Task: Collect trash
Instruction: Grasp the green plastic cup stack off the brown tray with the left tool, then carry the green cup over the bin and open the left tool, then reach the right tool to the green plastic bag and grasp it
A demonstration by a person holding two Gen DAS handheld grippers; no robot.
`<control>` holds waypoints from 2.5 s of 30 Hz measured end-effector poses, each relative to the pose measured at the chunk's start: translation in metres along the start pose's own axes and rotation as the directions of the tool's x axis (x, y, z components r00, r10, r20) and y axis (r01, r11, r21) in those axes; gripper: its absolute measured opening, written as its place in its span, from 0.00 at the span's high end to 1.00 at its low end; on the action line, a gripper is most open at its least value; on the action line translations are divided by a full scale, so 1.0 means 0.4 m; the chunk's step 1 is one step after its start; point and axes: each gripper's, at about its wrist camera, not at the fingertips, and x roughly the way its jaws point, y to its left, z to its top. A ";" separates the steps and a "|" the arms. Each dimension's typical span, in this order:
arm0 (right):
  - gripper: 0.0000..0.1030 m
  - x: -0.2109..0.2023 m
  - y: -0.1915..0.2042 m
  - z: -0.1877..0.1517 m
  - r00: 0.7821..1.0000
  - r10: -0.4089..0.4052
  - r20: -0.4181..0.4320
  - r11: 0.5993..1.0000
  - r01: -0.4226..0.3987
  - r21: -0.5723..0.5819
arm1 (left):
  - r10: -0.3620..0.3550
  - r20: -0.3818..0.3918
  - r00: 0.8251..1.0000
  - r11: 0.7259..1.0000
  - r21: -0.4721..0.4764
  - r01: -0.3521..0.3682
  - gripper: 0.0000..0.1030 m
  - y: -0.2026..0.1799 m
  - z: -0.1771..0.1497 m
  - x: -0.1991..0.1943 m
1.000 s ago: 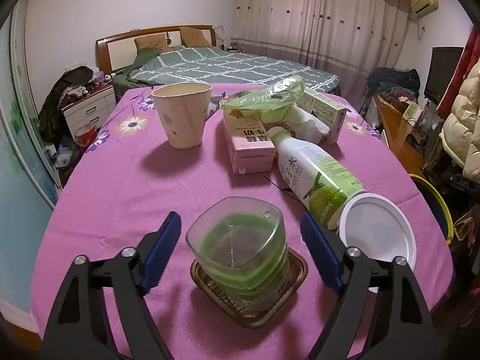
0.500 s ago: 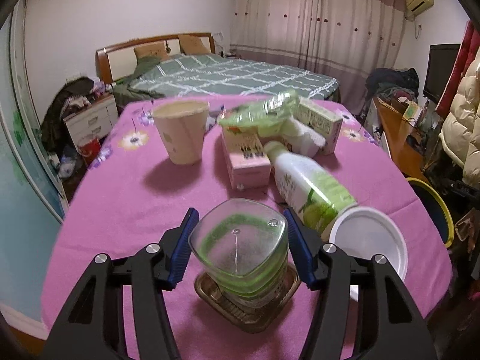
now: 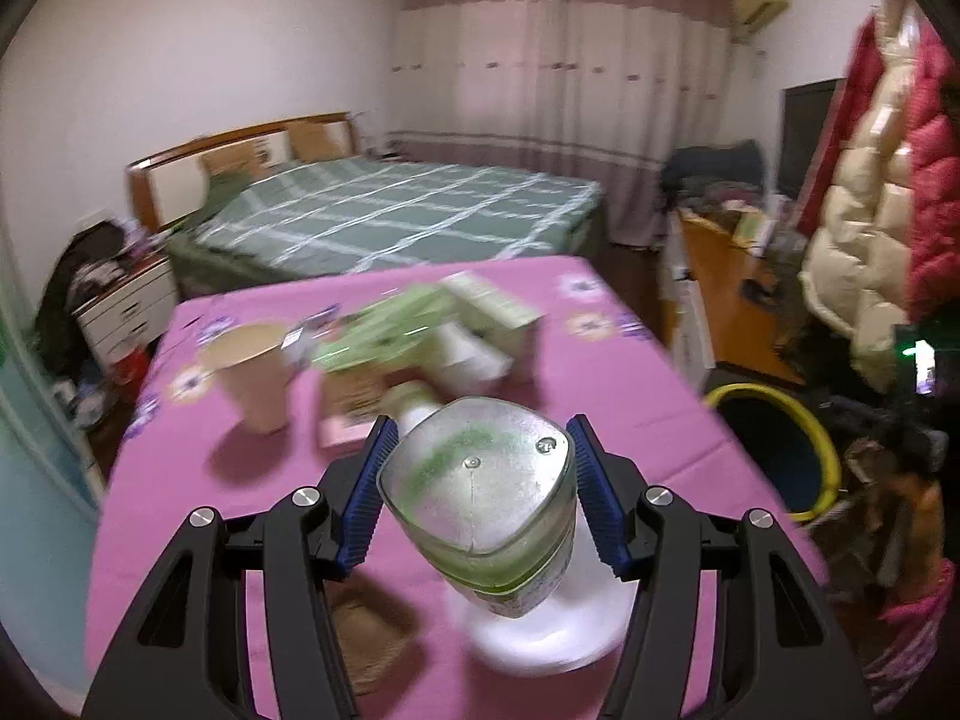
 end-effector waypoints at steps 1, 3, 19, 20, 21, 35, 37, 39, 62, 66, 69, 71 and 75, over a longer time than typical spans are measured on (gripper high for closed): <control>0.51 -0.005 -0.007 -0.003 1.000 -0.003 0.002 1.000 0.003 0.003 | -0.037 0.008 0.999 0.999 0.014 0.037 0.44 -0.036 0.015 0.004; 0.52 -0.018 -0.029 -0.010 1.000 -0.011 0.007 1.000 0.011 0.015 | -0.091 0.009 0.996 0.995 0.048 0.091 0.44 -0.104 0.036 0.020; 0.51 -0.110 -0.164 -0.084 0.996 -0.088 0.018 0.995 0.087 0.057 | -0.345 -0.206 0.916 0.900 0.205 0.385 0.44 -0.629 0.040 0.328; 0.51 -0.110 -0.173 -0.089 0.996 -0.093 0.014 0.994 0.092 0.063 | -0.348 -0.220 0.911 0.896 0.208 0.393 0.44 -0.651 0.036 0.350; 0.51 -0.110 -0.179 -0.094 0.995 -0.096 0.011 0.993 0.095 0.067 | -0.351 -0.230 0.907 0.893 0.209 0.399 0.44 -0.670 0.033 0.367; 0.47 -0.111 -0.187 -0.124 0.995 -0.094 -0.015 0.991 0.095 0.090 | -0.344 -0.201 0.917 0.903 0.196 0.382 0.17 -0.718 0.046 0.401; 0.46 -0.111 -0.176 -0.125 0.996 -0.084 -0.014 0.993 0.085 0.085 | -0.353 -0.171 0.920 0.906 0.183 0.381 0.12 -0.680 0.055 0.352; 0.46 -0.109 -0.159 -0.124 0.997 -0.071 -0.016 0.995 0.072 0.075 | -0.347 -0.138 0.928 0.913 0.176 0.367 0.10 -0.634 0.060 0.302; 0.46 -0.061 0.463 0.003 0.966 0.256 -0.047 0.915 -0.258 -0.309 | 0.191 0.045 0.981 0.972 -0.150 -0.182 0.05 0.202 -0.050 -0.056; 0.46 -0.049 0.621 0.052 0.932 0.353 -0.081 0.864 -0.358 -0.355 | 0.234 0.047 0.971 0.960 -0.168 -0.223 0.05 0.270 -0.072 -0.070; 0.46 -0.044 0.726 0.087 0.910 0.404 -0.092 0.831 -0.407 -0.379 | 0.252 0.046 0.967 0.954 -0.178 -0.241 0.05 0.295 -0.078 -0.068; 0.46 -0.035 0.792 0.109 0.898 0.427 -0.103 0.811 -0.431 -0.396 | 0.262 0.043 0.964 0.951 -0.184 -0.250 0.05 0.303 -0.083 -0.067; 0.46 0.007 0.897 0.132 0.888 0.436 -0.147 0.786 -0.455 -0.419 | 0.269 0.033 0.963 0.947 -0.191 -0.258 0.05 0.317 -0.091 -0.059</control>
